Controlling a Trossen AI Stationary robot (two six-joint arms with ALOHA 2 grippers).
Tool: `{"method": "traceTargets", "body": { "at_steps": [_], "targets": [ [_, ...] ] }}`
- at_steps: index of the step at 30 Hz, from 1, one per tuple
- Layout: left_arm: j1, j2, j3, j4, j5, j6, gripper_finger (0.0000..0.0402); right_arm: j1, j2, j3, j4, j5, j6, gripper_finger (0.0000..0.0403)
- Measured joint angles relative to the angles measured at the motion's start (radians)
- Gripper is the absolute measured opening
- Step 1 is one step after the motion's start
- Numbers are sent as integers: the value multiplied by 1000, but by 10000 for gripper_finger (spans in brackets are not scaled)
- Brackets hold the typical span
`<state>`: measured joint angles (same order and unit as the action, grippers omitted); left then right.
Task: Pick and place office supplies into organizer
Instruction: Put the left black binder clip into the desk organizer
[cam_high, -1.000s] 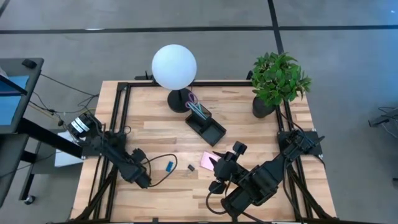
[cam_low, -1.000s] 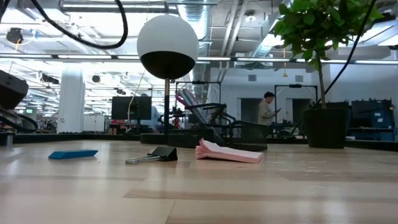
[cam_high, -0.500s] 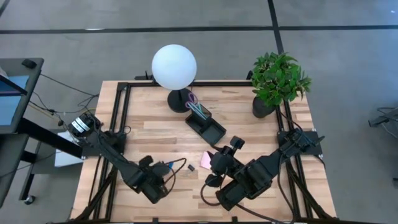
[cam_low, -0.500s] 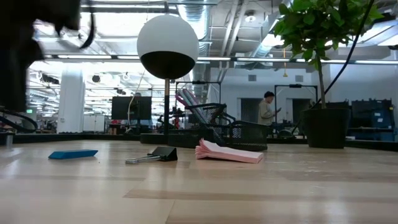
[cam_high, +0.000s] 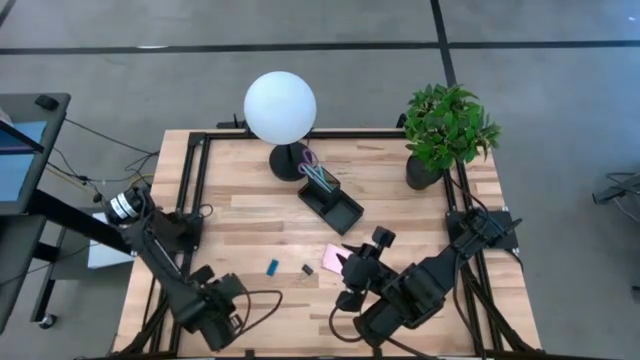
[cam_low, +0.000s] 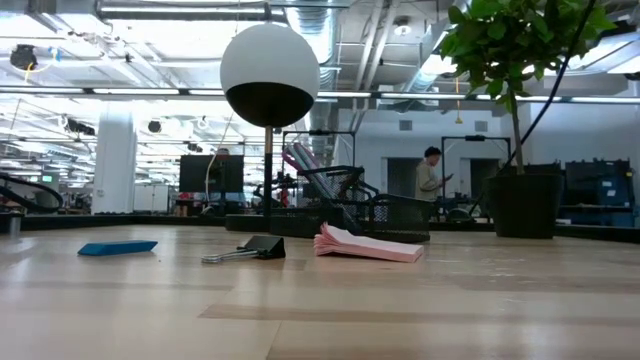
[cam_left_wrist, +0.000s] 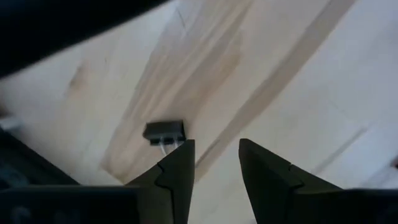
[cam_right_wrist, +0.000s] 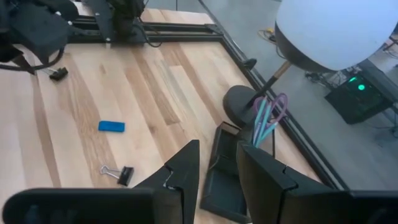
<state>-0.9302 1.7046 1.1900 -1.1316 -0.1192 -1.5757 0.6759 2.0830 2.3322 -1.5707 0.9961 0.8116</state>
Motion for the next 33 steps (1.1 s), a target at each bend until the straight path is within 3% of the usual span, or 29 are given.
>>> {"method": "traceTargets", "body": {
  "at_steps": [3, 12, 18, 22, 33],
  "targets": [
    [-21, 0, -1, -6, -30, -52, 127, 4, 0, 0, 1, 0, 0, 101],
    [-33, 0, -1, -119, 29, -57, 183, 3, 0, 0, 8, -4, 3, 101],
    [-37, 0, -18, -55, -17, -60, 221, 3, 0, 0, 8, -31, 26, 101],
    [-37, 0, -91, -5, 7, -59, 238, 3, 0, 0, 8, -39, 26, 101],
    [-47, 0, -161, 18, 65, -45, 248, 3, 0, 0, 8, -39, 25, 101]
  ]
}}
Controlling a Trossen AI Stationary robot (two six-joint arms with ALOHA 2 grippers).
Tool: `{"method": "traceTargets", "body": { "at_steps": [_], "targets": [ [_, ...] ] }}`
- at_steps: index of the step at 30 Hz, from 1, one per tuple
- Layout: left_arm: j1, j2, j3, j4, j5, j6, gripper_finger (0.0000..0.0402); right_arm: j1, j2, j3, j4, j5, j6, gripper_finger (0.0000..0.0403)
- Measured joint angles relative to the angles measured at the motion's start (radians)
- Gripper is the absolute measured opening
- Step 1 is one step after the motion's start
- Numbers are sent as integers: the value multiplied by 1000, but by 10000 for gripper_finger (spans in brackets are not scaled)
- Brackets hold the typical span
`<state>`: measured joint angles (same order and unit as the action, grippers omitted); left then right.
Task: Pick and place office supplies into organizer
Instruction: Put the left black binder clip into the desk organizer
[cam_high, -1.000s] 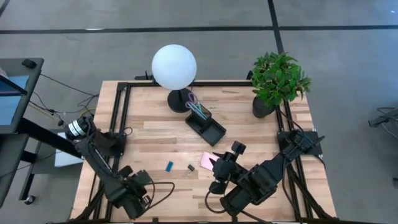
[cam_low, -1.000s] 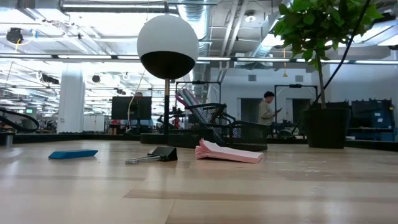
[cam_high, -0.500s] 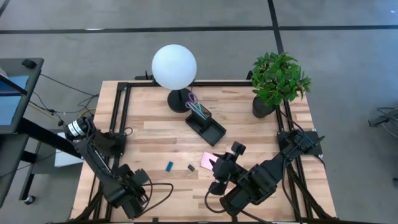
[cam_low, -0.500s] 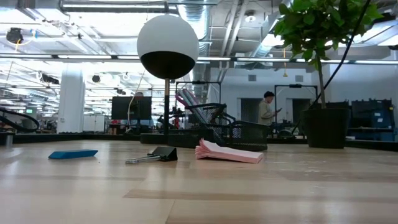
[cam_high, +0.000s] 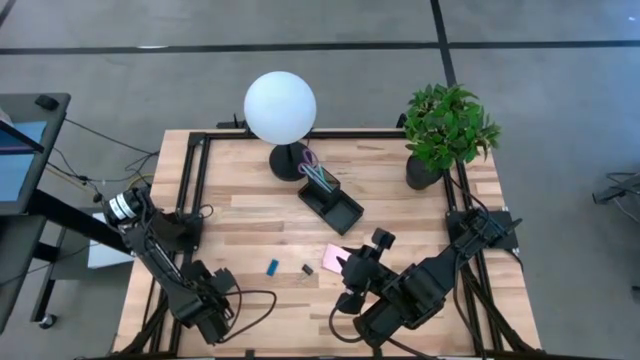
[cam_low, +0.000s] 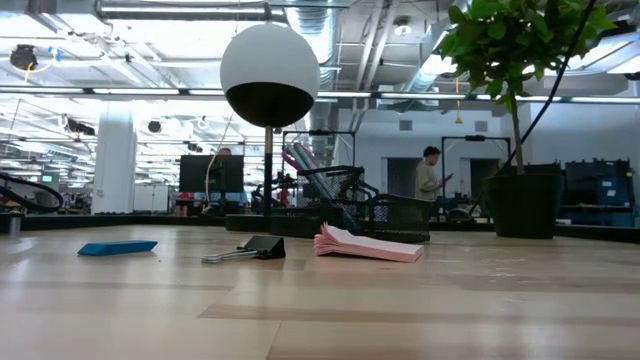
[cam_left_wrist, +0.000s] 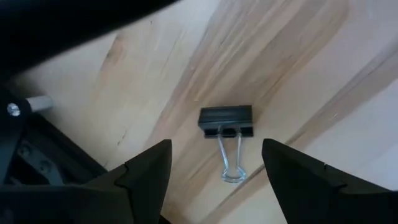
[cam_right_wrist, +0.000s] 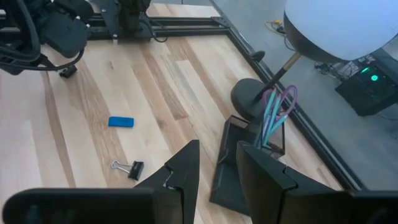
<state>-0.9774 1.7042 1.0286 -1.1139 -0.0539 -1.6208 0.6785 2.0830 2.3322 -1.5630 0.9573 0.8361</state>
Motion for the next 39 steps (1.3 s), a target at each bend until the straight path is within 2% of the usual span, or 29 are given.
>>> {"method": "traceTargets", "body": {
  "at_steps": [5, 9, 12, 15, 18, 20, 22, 26, 28, 30, 32, 39],
  "targets": [
    [0, -4, 0, -6, -10, 64, 248, -7, 0, 0, 0, 0, -25, 101],
    [0, -40, 0, -123, 6, 85, 248, -14, 0, 0, 0, -15, -25, 101],
    [-5, -118, -1, -249, -3, 71, 248, -18, 0, 0, 0, -17, -29, 101],
    [-16, -250, -8, -298, -86, 46, 248, -25, 0, 0, 0, -17, -33, 101],
    [-44, -413, -80, -181, -219, -29, 248, -34, 0, 0, 0, -17, -34, 101],
    [-69, -504, -168, -17, -333, -69, 248, -44, 0, 0, 0, -18, -34, 101],
    [-86, -572, -261, 161, -374, -73, 248, -52, 0, 0, -1, -17, -35, 101],
    [-91, -634, -414, 435, -245, -70, 248, -65, 0, 0, 0, -17, -53, 101],
    [-91, -638, -459, 504, -155, -99, 248, -69, 0, 0, 0, -18, -76, 101],
    [-91, -634, -488, 498, -106, -163, 248, -71, 0, 0, 0, -18, -83, 101],
    [-90, -617, -502, 477, -103, -210, 248, -71, 0, 0, 0, -17, -85, 101],
    [-89, -527, -504, 463, -81, -247, 248, -67, 0, 0, 0, -18, -85, 101]
  ]
}}
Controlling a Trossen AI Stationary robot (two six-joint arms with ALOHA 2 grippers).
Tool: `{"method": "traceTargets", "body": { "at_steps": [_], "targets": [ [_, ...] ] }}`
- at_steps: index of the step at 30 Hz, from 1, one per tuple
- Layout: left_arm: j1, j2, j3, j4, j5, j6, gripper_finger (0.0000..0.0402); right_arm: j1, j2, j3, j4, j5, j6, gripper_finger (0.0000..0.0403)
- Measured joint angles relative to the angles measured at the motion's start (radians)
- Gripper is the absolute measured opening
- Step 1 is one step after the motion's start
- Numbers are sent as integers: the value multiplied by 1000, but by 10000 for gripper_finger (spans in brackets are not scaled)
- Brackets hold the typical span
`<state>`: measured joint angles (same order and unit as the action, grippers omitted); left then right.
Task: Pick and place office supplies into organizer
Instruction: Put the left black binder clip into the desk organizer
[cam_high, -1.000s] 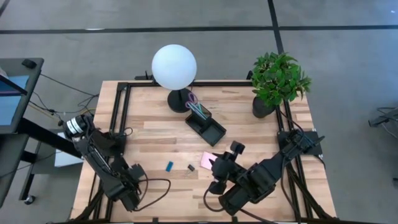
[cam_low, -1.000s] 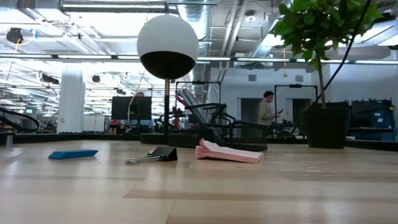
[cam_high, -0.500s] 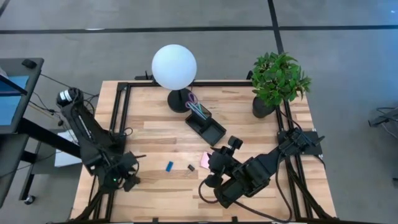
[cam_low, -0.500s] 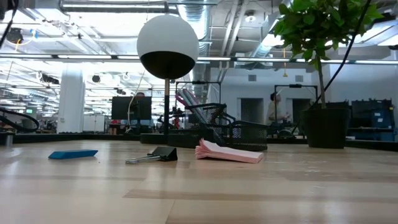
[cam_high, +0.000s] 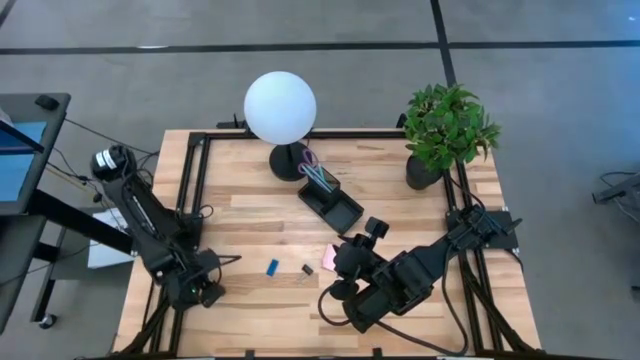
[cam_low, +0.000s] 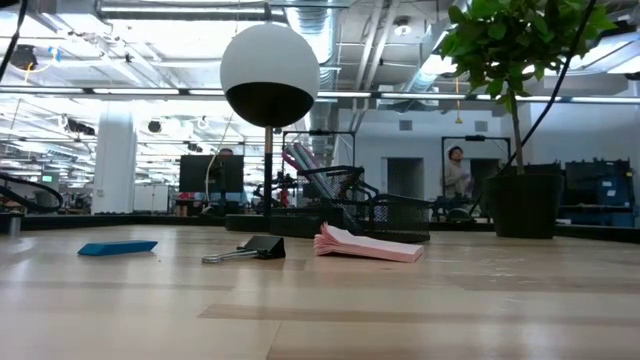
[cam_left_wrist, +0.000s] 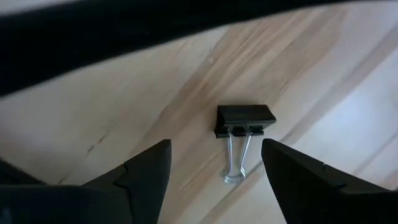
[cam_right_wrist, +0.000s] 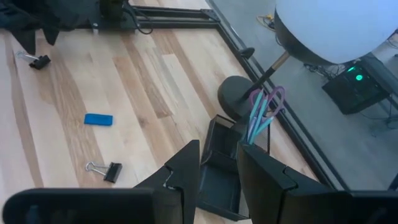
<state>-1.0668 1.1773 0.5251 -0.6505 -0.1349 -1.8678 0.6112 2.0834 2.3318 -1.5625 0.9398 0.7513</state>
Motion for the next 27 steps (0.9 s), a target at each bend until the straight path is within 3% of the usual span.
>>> {"method": "traceTargets", "body": {
  "at_steps": [10, 27],
  "targets": [
    [0, 111, 3, 102, -2, 36, 248, 2, 0, 0, 0, 0, 0, 101],
    [1, 118, 43, 97, -113, 90, 248, 2, 0, 0, 0, 0, 0, 101]
  ]
}}
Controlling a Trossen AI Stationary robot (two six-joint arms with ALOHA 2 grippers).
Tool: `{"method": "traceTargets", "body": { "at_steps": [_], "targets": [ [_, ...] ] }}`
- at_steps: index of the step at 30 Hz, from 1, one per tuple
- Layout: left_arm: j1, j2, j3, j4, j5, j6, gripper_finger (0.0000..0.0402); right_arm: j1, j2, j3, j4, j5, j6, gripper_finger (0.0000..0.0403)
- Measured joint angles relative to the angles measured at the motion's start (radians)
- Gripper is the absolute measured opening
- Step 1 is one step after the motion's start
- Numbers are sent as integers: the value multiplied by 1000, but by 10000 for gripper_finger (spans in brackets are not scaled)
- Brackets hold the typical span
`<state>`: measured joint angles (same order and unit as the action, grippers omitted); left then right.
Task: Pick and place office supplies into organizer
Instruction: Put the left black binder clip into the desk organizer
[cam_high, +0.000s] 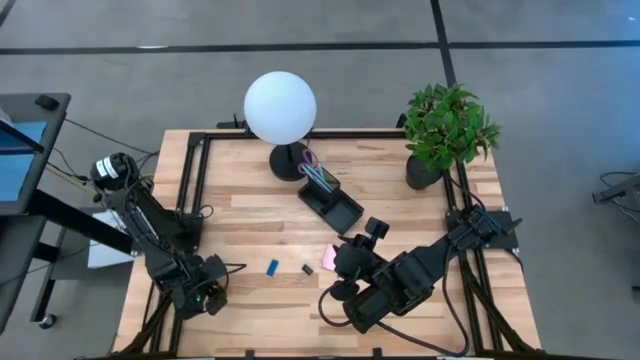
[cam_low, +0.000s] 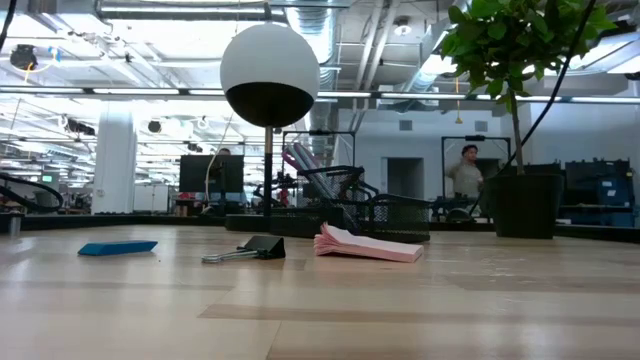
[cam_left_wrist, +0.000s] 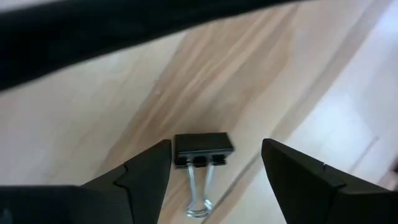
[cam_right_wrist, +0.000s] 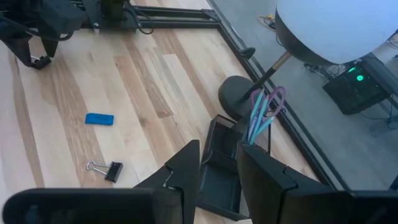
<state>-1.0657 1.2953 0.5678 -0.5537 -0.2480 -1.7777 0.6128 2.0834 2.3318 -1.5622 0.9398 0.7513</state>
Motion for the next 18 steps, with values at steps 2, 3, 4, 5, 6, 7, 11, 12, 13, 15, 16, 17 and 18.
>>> {"method": "traceTargets", "body": {
  "at_steps": [2, 3, 4, 5, 6, 7, 11, 12, 13, 15, 16, 17, 18],
  "targets": [
    [0, 0, 0, -23, 14, -15, 248, 0, 0, 0, 0, 0, 0, 101],
    [0, 0, 0, -36, 20, -23, 248, 0, 0, 0, 0, 0, 0, 101],
    [0, 0, 0, -43, 21, -28, 248, 0, 0, 0, 0, 0, 0, 101],
    [0, 0, 0, -45, 22, -31, 248, 0, 0, 0, 0, 0, 0, 101],
    [0, 0, 0, -44, 23, -32, 248, 0, 0, 0, 0, 0, 0, 101],
    [0, 0, 0, -40, 23, -32, 248, 0, 0, 0, 0, 0, 0, 101],
    [0, 0, 0, -22, 23, 1, 248, 0, 0, 0, 0, 0, 0, 101],
    [0, 0, 0, -22, 22, 16, 248, 0, 0, 0, 0, 0, 0, 101],
    [0, 0, 0, -25, 19, 32, 247, 0, 0, 0, 0, 0, 0, 101],
    [0, 0, 0, -37, 16, 61, 247, 0, 0, 0, 0, 0, 0, 101],
    [0, 0, 0, -45, 16, 77, 247, 0, 0, 0, 0, 0, 0, 101],
    [0, 0, 0, -51, 16, 86, 247, 0, 0, 0, 0, 0, 0, 101],
    [0, 0, 0, -57, 15, 88, 247, 0, 0, 0, 0, 0, 0, 101]
  ]
}}
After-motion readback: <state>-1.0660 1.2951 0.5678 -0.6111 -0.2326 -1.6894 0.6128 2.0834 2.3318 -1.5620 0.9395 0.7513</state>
